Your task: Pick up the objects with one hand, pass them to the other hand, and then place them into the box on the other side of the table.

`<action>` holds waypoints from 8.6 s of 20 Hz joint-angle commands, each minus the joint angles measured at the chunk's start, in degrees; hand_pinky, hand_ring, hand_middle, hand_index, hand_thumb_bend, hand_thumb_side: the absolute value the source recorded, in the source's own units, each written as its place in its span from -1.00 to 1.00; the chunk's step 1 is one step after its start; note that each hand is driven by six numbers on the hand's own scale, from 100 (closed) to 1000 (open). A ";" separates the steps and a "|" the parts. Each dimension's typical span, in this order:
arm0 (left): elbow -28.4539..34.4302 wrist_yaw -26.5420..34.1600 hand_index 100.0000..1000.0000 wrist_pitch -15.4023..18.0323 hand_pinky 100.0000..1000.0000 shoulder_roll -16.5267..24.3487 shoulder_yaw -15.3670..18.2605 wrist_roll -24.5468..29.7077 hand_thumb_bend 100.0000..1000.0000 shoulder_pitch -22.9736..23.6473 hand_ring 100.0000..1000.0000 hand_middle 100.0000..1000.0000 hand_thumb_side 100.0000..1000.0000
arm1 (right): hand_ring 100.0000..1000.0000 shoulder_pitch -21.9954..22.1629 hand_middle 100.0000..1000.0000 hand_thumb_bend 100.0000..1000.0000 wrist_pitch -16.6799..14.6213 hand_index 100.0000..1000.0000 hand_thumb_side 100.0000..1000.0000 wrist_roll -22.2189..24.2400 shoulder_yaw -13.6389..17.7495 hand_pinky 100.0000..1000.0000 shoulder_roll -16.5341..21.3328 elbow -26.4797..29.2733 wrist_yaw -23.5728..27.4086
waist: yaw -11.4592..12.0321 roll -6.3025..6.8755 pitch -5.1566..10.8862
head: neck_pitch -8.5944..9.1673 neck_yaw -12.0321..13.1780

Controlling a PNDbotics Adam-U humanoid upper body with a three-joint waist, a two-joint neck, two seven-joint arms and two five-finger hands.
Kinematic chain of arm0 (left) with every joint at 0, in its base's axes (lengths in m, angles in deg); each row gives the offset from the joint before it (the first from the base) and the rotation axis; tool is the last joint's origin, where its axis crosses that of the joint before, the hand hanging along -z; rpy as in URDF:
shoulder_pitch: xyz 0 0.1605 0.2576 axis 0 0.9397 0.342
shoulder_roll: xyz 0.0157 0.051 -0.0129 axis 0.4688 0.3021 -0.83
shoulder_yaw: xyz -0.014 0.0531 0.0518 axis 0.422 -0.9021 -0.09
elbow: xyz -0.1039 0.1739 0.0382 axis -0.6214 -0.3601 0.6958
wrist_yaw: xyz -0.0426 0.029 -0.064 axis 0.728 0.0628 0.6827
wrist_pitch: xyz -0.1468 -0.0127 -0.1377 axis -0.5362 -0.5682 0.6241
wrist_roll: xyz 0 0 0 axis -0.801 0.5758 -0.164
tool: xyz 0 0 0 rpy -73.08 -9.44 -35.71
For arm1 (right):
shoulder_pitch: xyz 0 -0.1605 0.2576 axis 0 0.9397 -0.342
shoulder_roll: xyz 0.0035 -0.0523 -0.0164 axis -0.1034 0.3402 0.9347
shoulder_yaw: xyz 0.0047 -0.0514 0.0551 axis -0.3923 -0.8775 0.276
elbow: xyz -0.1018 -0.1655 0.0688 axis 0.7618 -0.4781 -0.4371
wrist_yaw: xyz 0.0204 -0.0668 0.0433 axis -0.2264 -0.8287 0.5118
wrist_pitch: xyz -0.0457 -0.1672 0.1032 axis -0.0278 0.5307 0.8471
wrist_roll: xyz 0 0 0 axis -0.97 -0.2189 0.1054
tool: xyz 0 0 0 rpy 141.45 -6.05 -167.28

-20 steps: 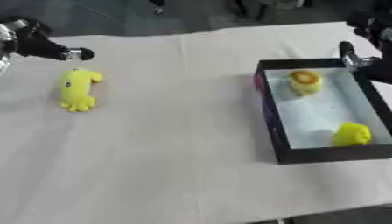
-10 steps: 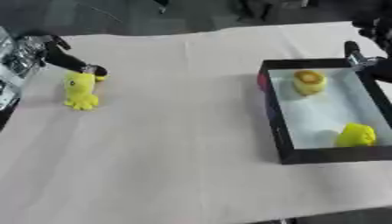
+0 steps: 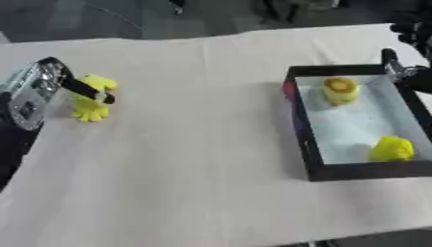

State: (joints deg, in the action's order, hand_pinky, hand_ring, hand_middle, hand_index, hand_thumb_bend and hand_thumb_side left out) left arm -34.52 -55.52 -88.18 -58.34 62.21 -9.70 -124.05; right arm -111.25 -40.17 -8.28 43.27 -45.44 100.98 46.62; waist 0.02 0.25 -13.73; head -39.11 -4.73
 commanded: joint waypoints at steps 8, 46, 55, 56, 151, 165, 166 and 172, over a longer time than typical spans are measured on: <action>-4.82 1.05 0.58 -2.69 0.69 -3.21 3.26 -6.18 0.21 -2.65 0.56 0.47 -0.33 | 1.00 -0.46 1.00 -1.00 0.18 1.00 -0.47 0.01 0.77 1.00 1.61 0.04 0.08 | -0.54 -0.30 1.17 | 0.80 1.33; 32.38 4.84 0.20 -4.95 0.57 8.28 -4.11 -9.44 -0.72 3.93 0.32 0.16 -1.00 | 1.00 -1.07 1.00 -1.00 1.79 1.00 -0.28 -0.32 1.73 1.00 0.94 2.01 2.87 | 0.62 -0.50 1.92 | 0.67 1.05; 48.83 9.23 0.18 2.80 0.50 9.19 -6.14 -16.75 -0.92 9.33 0.21 0.07 -1.00 | 1.00 -3.02 1.00 -1.00 4.64 1.00 -0.25 1.20 0.82 1.00 -0.37 5.39 5.94 | 0.95 -1.08 1.82 | 0.64 0.55; 49.94 9.81 0.18 3.92 0.50 9.20 -6.43 -17.47 -0.92 9.88 0.21 0.07 -1.00 | 1.00 -3.09 1.00 -1.00 4.81 1.00 -0.23 1.27 0.75 1.00 -0.42 5.64 6.12 | 0.97 -1.15 1.81 | 0.64 0.50; 50.17 -18.66 -0.09 22.30 0.28 -6.76 -15.19 -25.87 -0.69 12.47 0.07 -0.13 -1.00 | 1.00 -22.08 1.00 -1.00 20.11 1.00 0.40 38.55 -13.15 1.00 -20.55 3.83 10.63 | 3.16 -3.35 2.44 | 0.82 -5.68; 52.12 -20.51 -0.20 24.20 0.24 -8.61 -15.71 -27.94 -0.61 11.85 0.02 -0.20 -1.00 | 1.00 -22.36 1.00 -1.00 18.85 1.00 0.38 35.86 -14.36 1.00 -20.41 3.39 5.97 | 3.91 -3.68 2.45 | 0.55 -6.32; 52.05 -20.57 -0.20 24.13 0.24 -8.79 -15.70 -27.86 -0.61 11.82 0.01 -0.20 -1.00 | 1.00 -22.39 1.00 -1.00 18.92 1.00 0.39 35.83 -14.46 1.00 -20.50 3.36 5.90 | 3.92 -3.69 2.43 | 0.54 -6.35; 51.45 -21.21 -0.20 23.76 0.23 -9.57 -15.80 -27.22 -0.59 11.72 0.00 -0.22 -1.00 | 1.00 -22.49 1.00 -1.00 19.24 1.00 0.40 36.38 -14.66 1.00 -20.69 3.36 6.46 | 3.93 -3.70 2.34 | 0.47 -6.26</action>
State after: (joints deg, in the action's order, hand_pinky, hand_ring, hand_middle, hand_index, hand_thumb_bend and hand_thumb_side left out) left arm 16.08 -76.35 -64.33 -67.48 46.31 -37.01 -110.98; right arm -132.49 -21.01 28.03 28.45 -66.84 103.52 52.86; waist 3.94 -2.92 -13.25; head -38.88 -10.83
